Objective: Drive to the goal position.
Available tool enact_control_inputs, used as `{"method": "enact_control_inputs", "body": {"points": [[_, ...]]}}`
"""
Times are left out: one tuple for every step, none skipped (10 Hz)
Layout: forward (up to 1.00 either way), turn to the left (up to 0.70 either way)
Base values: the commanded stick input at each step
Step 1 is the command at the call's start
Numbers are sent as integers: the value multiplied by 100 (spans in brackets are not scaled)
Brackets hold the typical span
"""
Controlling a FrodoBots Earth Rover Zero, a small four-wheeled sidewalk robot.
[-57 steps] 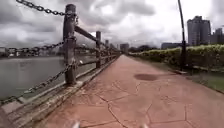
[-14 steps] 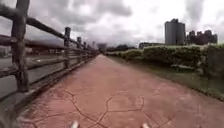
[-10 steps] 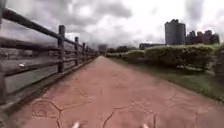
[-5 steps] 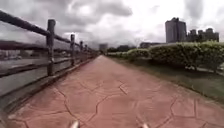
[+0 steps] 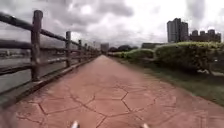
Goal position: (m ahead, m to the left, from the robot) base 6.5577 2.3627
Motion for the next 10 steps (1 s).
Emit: {"method": "enact_control_inputs", "body": {"points": [[100, 0], [100, 0], [100, 0], [100, 0], [100, 0], [100, 0], [100, 0], [100, 0], [100, 0], [100, 27]]}}
